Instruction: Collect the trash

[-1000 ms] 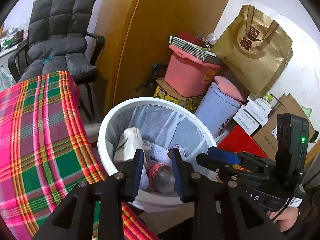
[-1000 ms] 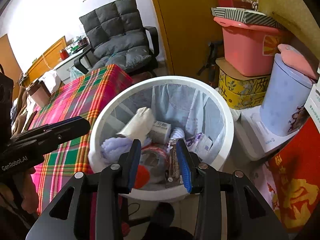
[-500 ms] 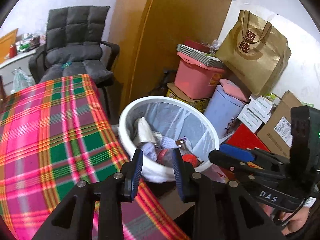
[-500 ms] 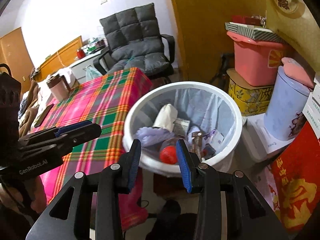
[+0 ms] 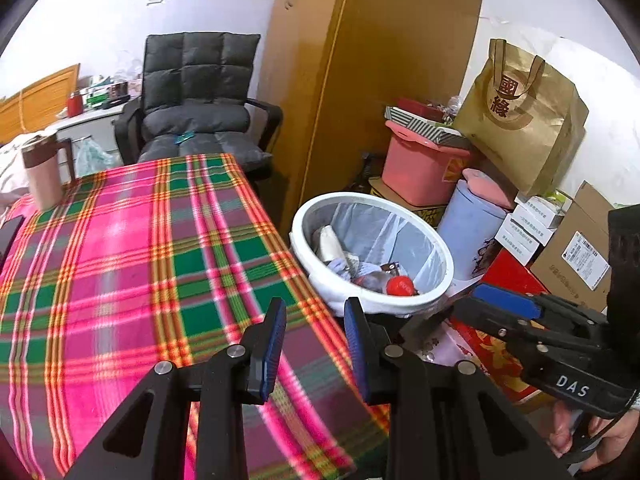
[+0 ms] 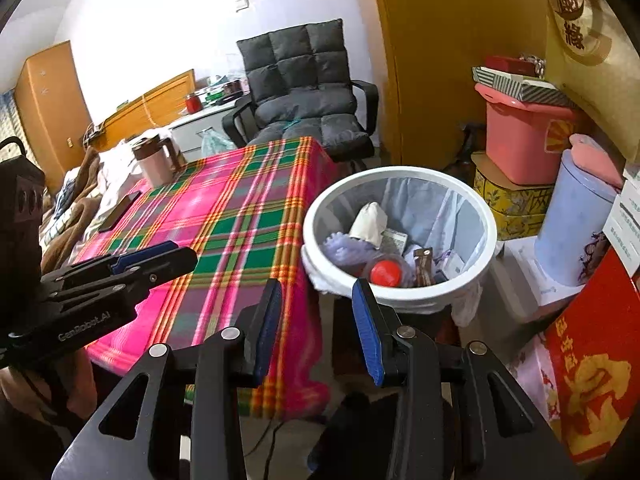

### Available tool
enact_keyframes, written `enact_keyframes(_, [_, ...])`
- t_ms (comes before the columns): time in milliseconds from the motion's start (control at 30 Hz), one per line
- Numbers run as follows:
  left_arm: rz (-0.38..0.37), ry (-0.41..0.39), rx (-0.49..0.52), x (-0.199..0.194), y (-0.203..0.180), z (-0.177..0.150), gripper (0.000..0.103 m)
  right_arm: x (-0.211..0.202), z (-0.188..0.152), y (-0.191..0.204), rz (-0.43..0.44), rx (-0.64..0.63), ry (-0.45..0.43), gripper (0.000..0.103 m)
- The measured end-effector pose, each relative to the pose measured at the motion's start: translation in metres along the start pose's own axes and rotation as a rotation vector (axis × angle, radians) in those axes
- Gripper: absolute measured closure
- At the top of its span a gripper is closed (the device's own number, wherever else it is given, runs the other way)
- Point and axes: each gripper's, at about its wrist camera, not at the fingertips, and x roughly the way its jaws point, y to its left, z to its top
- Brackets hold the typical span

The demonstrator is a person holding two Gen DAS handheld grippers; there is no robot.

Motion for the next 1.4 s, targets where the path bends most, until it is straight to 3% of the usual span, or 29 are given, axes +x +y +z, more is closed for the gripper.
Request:
enact_keyframes(533, [0.062, 0.01, -0.031, -0.031, 0.008, -0.034, 0.073, -0.015, -0.019, 0.02, 0.028, -0.017, -0.002, 0.064])
enact_keyframes(1400, [0.08, 0.03, -0.035, -0.028, 0.009, -0.041, 0.073, -0.013, -0.022, 0.022, 0.029, -0.021, 0.003, 0.064])
